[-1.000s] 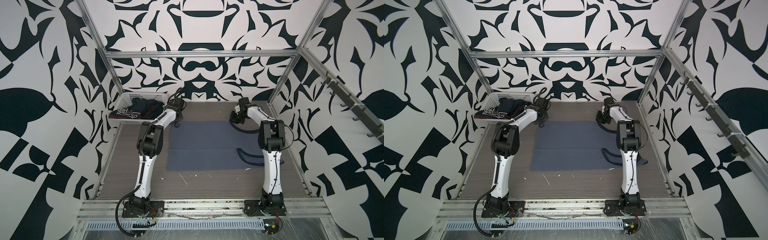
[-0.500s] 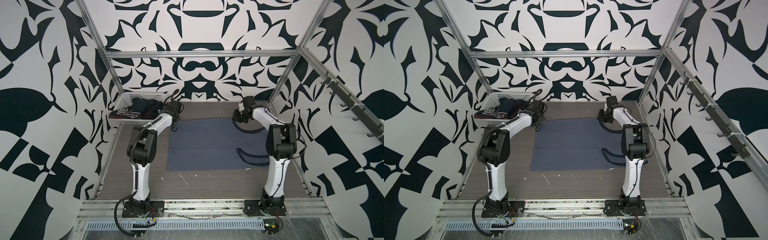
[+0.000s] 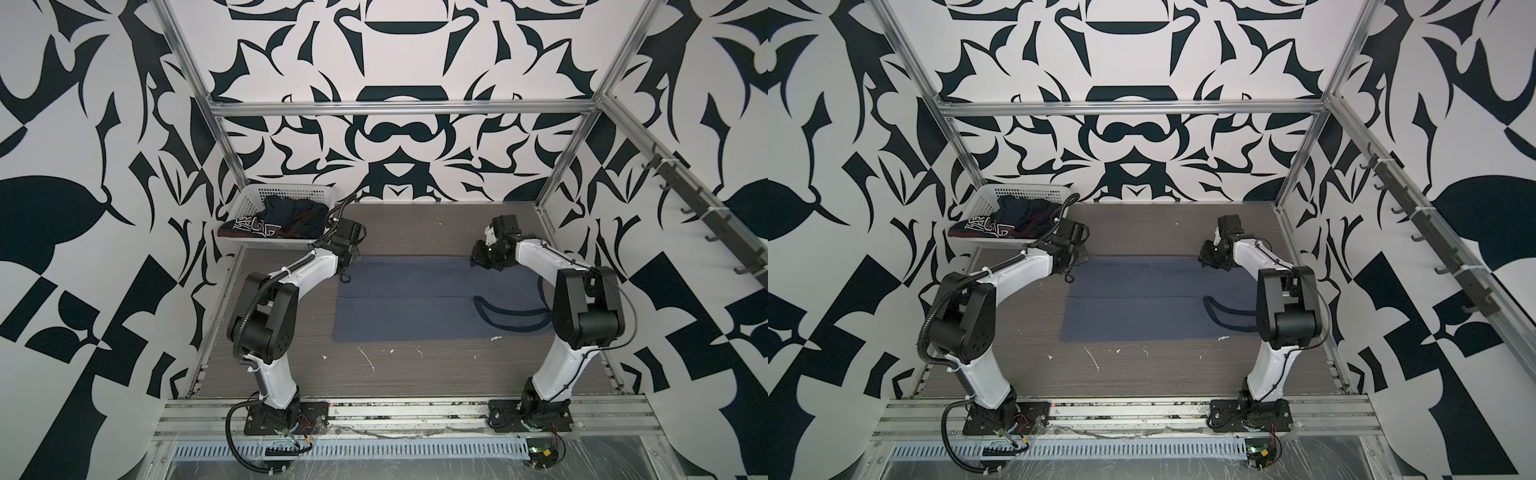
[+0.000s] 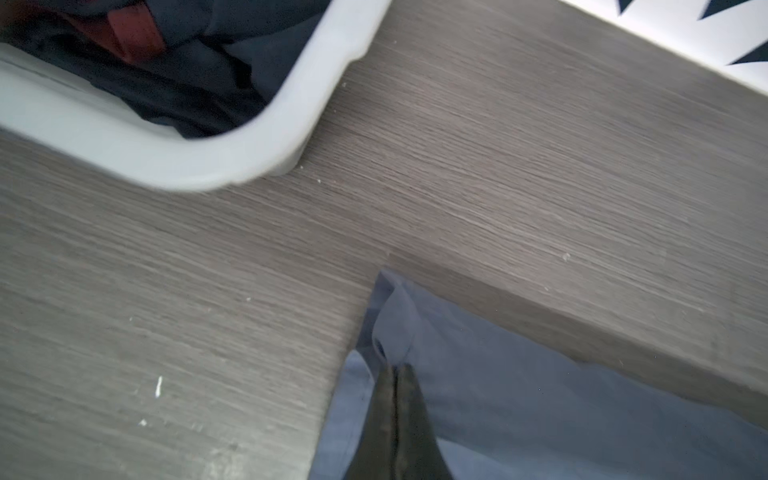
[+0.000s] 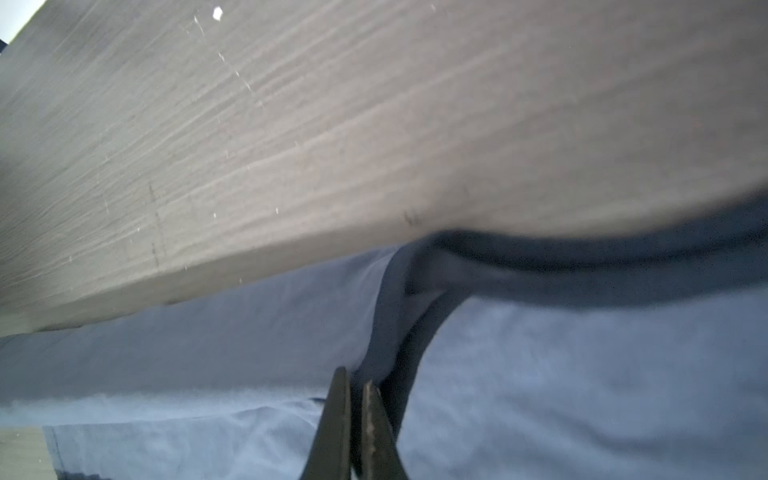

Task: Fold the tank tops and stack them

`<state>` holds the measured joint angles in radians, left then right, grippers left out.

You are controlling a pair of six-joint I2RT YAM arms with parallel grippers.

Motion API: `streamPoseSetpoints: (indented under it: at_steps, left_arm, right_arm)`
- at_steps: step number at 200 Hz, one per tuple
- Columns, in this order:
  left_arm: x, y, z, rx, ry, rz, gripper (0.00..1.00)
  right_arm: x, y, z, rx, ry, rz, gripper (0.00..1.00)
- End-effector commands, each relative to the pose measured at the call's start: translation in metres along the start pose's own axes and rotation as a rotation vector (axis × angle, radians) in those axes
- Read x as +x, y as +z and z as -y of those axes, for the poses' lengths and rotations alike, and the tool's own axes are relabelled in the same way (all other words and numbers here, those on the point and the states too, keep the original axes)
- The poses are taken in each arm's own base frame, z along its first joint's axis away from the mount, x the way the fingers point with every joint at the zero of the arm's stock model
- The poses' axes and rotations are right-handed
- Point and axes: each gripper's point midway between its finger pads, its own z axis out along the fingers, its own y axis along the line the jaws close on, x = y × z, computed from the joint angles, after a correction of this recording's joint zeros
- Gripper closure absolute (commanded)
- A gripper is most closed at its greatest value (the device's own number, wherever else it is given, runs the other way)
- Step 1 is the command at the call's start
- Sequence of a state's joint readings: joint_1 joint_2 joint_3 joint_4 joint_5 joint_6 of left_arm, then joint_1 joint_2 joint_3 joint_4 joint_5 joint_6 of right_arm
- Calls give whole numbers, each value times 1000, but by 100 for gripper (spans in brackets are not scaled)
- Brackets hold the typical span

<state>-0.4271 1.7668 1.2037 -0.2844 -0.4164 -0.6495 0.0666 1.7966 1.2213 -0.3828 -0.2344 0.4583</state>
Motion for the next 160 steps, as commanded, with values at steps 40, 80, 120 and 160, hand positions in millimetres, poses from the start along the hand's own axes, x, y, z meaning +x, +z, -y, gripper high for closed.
streamPoseSetpoints:
  at_steps: [40,80,120,160]
  left_arm:
    - [30,-15,-11,-9,20,39,100]
    - [50,-13,-30,-35,6,32,100]
    - [60,-19,-39,-33,13,29,100]
    - [78,-24,-40,-29,32,14,99]
  right_arm:
    - [24,-25,18,32,28,61,100]
    - [49,-24,32,55,40,32,100]
    - [60,-28,40,79,46,35,100]
    - [78,-23,47,73,70,7,100]
